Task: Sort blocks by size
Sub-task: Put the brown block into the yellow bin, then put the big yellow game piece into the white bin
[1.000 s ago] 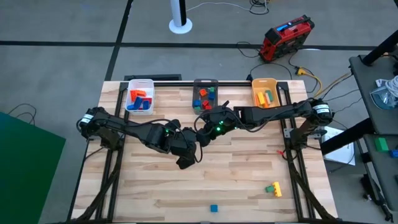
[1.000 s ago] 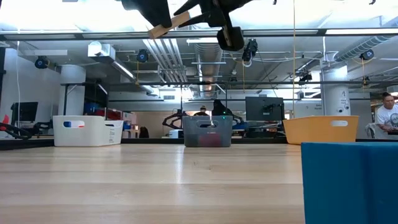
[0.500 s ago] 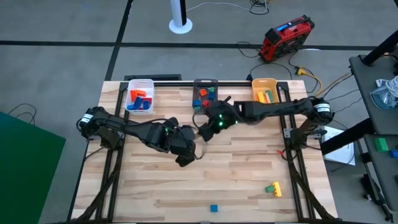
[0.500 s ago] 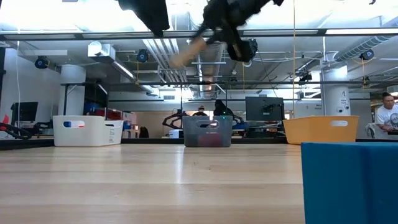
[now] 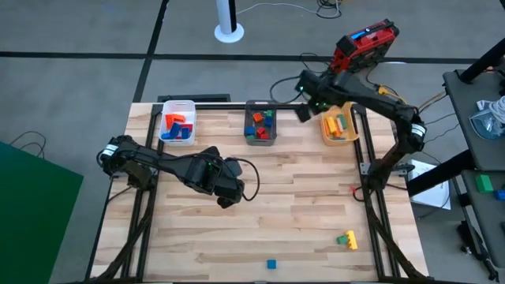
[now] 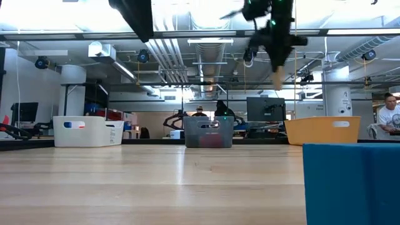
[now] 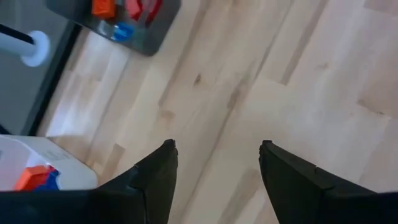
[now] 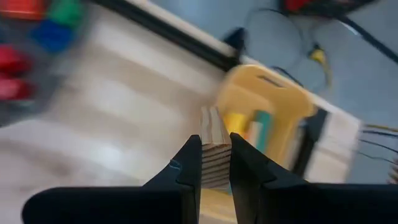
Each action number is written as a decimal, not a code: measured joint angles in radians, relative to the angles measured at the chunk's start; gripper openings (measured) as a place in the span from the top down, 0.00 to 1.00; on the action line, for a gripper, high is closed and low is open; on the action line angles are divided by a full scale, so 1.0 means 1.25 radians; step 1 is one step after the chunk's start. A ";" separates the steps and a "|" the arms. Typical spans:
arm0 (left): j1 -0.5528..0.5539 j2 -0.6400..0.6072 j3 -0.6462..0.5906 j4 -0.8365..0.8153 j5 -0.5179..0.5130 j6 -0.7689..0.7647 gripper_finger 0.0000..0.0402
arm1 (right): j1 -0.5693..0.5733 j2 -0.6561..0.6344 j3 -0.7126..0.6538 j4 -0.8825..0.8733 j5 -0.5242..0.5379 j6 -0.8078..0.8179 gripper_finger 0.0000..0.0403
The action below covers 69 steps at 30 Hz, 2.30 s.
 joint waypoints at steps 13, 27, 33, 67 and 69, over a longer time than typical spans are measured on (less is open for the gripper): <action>0.001 0.000 -0.013 -0.025 -0.047 -0.009 0.54 | -0.290 0.001 -0.219 0.020 0.050 -0.077 0.75; 0.004 0.001 -0.015 -0.023 -0.043 -0.018 0.54 | -0.150 -0.036 -0.299 0.081 -0.037 -0.017 0.47; 0.005 0.001 -0.015 -0.019 -0.010 -0.043 0.54 | 0.019 -0.120 -0.306 0.081 -0.064 0.086 0.48; -0.022 0.001 -0.015 0.130 0.128 -0.175 0.54 | 1.032 -0.270 -0.530 0.227 -0.316 0.768 0.98; -0.028 0.001 -0.015 0.142 0.128 -0.184 0.54 | 1.074 -0.266 -0.546 0.231 -0.321 0.858 0.98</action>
